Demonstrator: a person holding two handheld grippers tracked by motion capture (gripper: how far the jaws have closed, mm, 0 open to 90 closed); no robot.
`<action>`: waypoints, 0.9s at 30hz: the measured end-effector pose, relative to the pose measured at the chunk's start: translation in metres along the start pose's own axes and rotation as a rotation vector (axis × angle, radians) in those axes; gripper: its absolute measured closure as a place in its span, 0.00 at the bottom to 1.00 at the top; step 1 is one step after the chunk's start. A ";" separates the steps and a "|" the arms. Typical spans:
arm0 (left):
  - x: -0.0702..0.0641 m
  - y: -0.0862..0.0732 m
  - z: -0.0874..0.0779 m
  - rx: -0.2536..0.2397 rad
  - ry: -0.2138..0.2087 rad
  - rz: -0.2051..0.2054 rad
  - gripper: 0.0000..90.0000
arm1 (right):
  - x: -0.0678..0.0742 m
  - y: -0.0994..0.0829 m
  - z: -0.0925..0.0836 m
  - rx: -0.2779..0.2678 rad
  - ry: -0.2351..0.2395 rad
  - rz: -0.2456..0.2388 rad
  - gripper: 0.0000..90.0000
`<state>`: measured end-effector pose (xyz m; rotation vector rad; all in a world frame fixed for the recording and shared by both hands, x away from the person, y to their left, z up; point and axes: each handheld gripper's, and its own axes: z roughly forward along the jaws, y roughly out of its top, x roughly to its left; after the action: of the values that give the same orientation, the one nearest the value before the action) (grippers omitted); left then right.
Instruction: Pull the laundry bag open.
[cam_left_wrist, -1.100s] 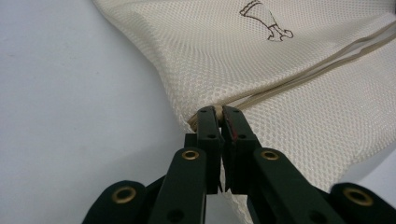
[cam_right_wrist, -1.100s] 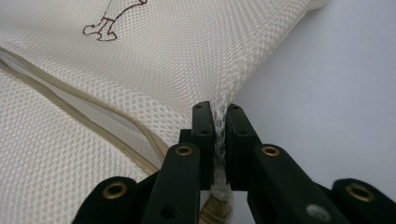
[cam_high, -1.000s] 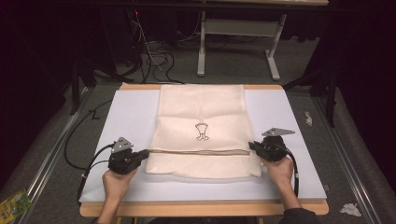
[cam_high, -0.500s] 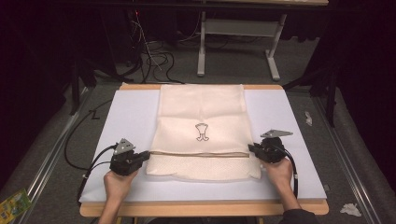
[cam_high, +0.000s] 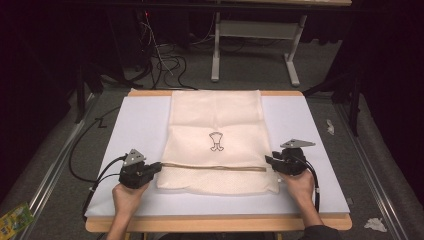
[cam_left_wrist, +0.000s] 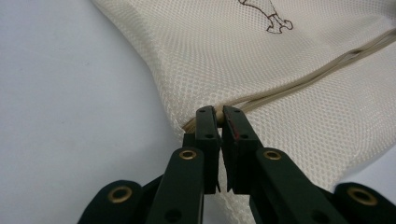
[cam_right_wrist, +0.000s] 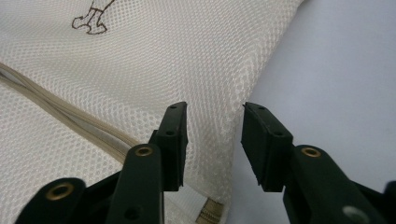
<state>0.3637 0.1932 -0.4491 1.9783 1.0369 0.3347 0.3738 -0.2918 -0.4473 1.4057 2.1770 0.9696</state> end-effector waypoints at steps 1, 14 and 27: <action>0.000 0.000 -0.001 -0.005 -0.002 0.000 0.94 | 0.000 0.000 -0.001 -0.005 -0.002 0.002 0.65; -0.005 0.009 -0.017 -0.081 0.037 0.042 0.78 | 0.001 0.003 -0.024 -0.122 -0.005 -0.001 0.69; 0.000 0.019 -0.040 -0.178 0.101 0.050 0.67 | -0.007 0.008 -0.052 -0.224 -0.012 0.010 0.69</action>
<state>0.3514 0.2104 -0.4100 1.8447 0.9859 0.5409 0.3493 -0.3141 -0.4061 1.3138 1.9830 1.1645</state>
